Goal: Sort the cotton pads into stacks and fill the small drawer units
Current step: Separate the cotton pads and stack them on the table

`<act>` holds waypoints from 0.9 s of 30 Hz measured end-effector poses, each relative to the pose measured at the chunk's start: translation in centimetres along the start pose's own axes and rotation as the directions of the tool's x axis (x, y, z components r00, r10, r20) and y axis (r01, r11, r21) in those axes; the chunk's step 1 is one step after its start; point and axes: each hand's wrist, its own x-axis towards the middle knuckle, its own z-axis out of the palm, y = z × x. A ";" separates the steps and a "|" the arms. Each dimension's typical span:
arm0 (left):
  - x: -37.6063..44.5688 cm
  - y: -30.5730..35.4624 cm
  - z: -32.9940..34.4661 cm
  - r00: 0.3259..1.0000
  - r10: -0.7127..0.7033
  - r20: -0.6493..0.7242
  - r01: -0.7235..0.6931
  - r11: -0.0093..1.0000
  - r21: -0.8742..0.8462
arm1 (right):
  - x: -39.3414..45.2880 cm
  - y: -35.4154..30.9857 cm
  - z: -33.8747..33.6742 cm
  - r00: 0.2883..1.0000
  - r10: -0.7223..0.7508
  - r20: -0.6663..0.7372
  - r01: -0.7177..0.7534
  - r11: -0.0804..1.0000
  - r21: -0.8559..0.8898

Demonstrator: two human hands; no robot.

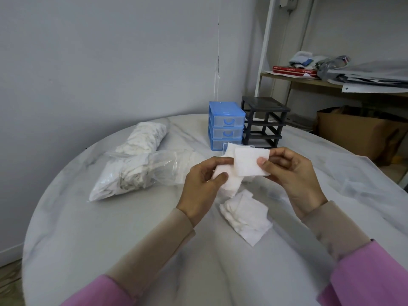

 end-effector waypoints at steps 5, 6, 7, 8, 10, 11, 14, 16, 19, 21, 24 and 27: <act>0.1 -0.5 -0.1 0.994 -0.107 -0.034 0.104 0.992 -0.068 | -0.1 -0.3 0.1 0.999 0.010 0.040 -0.012 0.999 0.050; 0.2 -0.5 -0.1 0.992 -0.123 -0.042 0.119 0.989 -0.085 | -0.1 -0.3 0.1 0.998 0.016 0.061 -0.019 0.999 0.051; 0.3 -0.4 -0.1 0.990 -0.135 -0.043 0.130 0.987 -0.097 | -0.1 -0.3 0.1 0.996 0.020 0.083 -0.024 0.998 0.051; 0.3 -0.3 -0.1 0.990 -0.139 -0.038 0.134 0.986 -0.103 | -0.2 -0.3 0.2 0.995 0.021 0.102 -0.026 0.998 0.052; 0.3 -0.2 -0.1 0.991 -0.136 -0.013 0.134 0.985 -0.111 | -0.3 -0.3 0.3 0.991 0.016 0.133 -0.024 0.998 0.057; 0.3 -0.2 -0.1 0.991 -0.137 -0.001 0.136 0.984 -0.116 | -0.3 -0.3 0.4 0.989 0.014 0.147 -0.022 0.998 0.054; 0.3 -0.2 -0.2 0.985 -0.169 0.012 0.169 0.974 -0.149 | -0.5 -0.3 0.5 0.985 0.012 0.172 -0.019 0.999 0.037; 0.3 -0.4 -0.3 0.975 -0.224 0.000 0.220 0.956 -0.196 | -0.5 -0.2 0.5 0.985 0.013 0.173 -0.019 0.999 0.028; 0.3 -0.4 -0.3 0.964 -0.265 0.026 0.263 0.936 -0.232 | -0.4 -0.1 0.5 0.986 0.014 0.165 -0.014 1.000 -0.003; 0.3 -0.5 -0.2 0.961 -0.271 0.054 0.276 0.932 -0.236 | -0.4 0.0 0.5 0.987 0.013 0.162 -0.012 1.000 -0.009; 0.2 -0.6 0.1 0.957 -0.276 0.086 0.289 0.925 -0.247 | -0.4 0.3 0.6 0.986 0.002 0.167 0.000 1.000 -0.013; 0.0 -0.5 0.4 0.953 -0.287 0.103 0.304 0.915 -0.267 | -0.4 0.7 0.8 0.985 -0.012 0.171 0.017 1.000 -0.025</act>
